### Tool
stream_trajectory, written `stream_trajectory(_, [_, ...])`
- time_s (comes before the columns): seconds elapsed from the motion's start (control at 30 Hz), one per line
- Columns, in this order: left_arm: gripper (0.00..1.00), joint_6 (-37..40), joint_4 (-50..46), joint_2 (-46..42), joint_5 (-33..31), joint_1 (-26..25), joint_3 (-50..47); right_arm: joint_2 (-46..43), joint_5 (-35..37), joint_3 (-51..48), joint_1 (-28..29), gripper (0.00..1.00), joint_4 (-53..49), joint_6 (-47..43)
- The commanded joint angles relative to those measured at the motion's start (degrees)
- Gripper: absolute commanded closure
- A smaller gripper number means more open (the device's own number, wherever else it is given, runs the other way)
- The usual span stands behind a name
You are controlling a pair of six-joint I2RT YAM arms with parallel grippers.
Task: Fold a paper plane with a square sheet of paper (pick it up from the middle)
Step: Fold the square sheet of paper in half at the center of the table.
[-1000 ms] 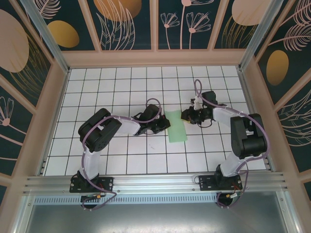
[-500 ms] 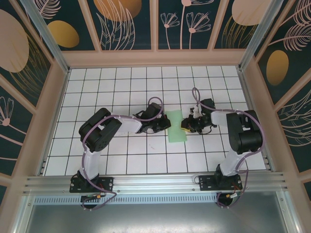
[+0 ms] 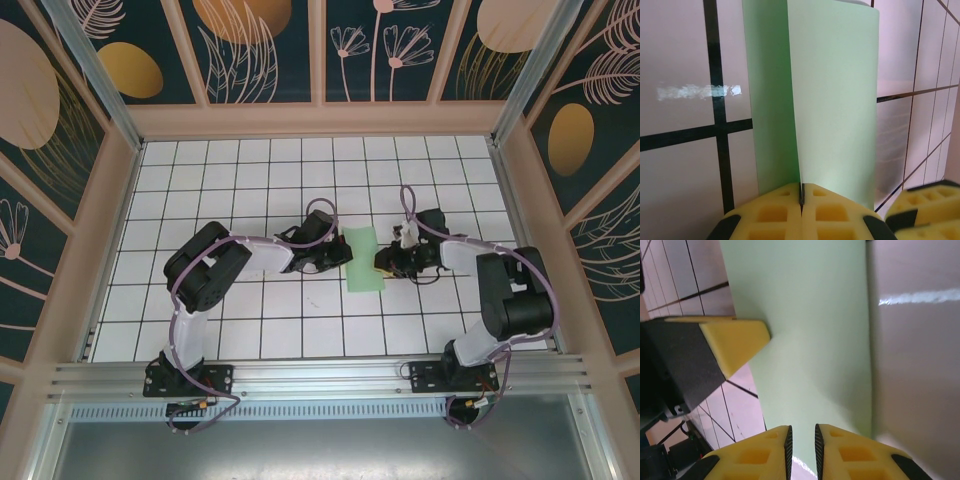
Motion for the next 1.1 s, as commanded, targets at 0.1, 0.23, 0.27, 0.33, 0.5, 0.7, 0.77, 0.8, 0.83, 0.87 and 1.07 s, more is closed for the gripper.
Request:
stream_trajectory(0.1, [0.97,1.63,-3.45,2.19,-2.06,-0.04,0.23,1.91,3.24,-4.05,0.91,0.77,-0.45,2.2])
stream_trajectory(0.23, [0.97,1.94,-4.04,2.15,-2.27,0.0,0.49,2.16,5.27,-4.04,0.76,0.77,-1.55,1.41])
stream_trajectory(0.27, [0.97,1.99,-4.15,2.13,-2.31,-0.05,0.57,1.18,4.34,-4.07,0.77,0.77,-1.5,1.66])
stream_trajectory(0.33, [0.97,1.98,-4.25,2.05,-2.46,-0.04,0.55,-2.04,2.16,-3.97,0.89,0.76,-1.84,1.85])
stream_trajectory(0.5, [0.97,2.07,-4.44,2.06,-2.41,-0.07,0.49,-5.91,0.69,-4.32,0.86,0.76,-3.89,2.01])
stream_trajectory(0.7, [0.97,2.37,-4.61,2.12,-2.13,-0.03,0.68,-2.58,4.21,-6.51,1.81,0.76,-3.94,2.78])
stream_trajectory(0.77, [0.97,2.24,-4.48,2.21,-2.09,-0.04,0.67,-0.6,5.86,-6.17,1.62,0.77,-4.97,2.39])
stream_trajectory(0.8, [0.97,2.33,-4.67,2.21,-2.04,-0.07,0.76,-0.03,6.8,-5.86,1.69,0.77,-5.17,2.52])
stream_trajectory(0.83, [0.97,2.36,-4.7,2.23,-2.13,-0.05,0.76,0.06,7.47,-5.36,1.74,0.77,-5.53,2.68])
stream_trajectory(0.87, [0.97,2.42,-4.66,2.17,-2.13,-0.09,0.78,-0.13,8.0,-4.84,1.82,0.77,-6.17,2.5])
stream_trajectory(1.07, [0.97,2.6,-5.07,2.23,-2.16,-0.02,0.9,-5.79,5.94,1.86,1.1,0.76,-7.69,1.94])
